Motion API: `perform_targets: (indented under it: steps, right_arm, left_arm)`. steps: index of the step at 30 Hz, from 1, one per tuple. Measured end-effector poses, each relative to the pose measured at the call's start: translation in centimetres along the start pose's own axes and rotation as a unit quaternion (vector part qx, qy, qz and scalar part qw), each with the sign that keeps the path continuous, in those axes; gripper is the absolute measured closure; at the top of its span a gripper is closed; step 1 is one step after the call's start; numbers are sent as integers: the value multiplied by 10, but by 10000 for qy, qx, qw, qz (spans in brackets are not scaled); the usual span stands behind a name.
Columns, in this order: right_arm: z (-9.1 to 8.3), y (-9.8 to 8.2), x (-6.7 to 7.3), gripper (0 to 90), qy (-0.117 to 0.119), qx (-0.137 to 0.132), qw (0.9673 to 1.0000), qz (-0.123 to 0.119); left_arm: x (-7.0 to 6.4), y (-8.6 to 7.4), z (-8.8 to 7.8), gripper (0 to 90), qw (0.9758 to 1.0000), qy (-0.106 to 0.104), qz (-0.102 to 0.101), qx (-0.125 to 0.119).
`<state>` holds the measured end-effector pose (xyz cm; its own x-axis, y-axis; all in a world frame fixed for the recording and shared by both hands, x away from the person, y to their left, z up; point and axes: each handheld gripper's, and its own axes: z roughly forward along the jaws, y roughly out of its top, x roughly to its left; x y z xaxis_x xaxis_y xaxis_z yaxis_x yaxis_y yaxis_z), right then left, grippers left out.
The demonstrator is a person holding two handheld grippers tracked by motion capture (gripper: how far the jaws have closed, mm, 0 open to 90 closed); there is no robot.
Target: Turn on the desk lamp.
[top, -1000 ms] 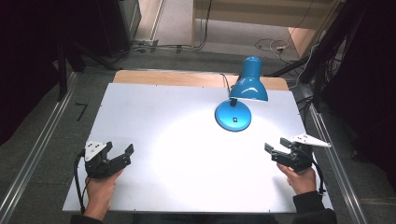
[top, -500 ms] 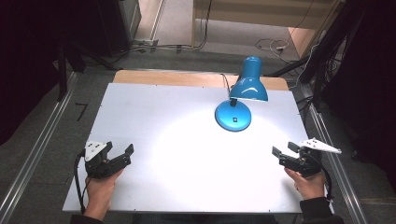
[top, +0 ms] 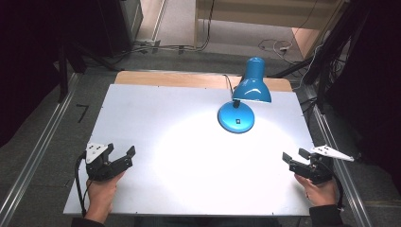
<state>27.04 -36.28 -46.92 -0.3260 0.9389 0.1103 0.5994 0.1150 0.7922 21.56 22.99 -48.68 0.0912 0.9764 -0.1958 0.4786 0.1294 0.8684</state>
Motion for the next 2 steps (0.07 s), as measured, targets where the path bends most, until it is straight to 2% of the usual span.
perform_targets:
  steps: [2]
  right_arm:
    - [-1,-3,-4,228,-47,24,10000,40]
  left_arm:
    - [0,0,0,201,10000,2,3,2]
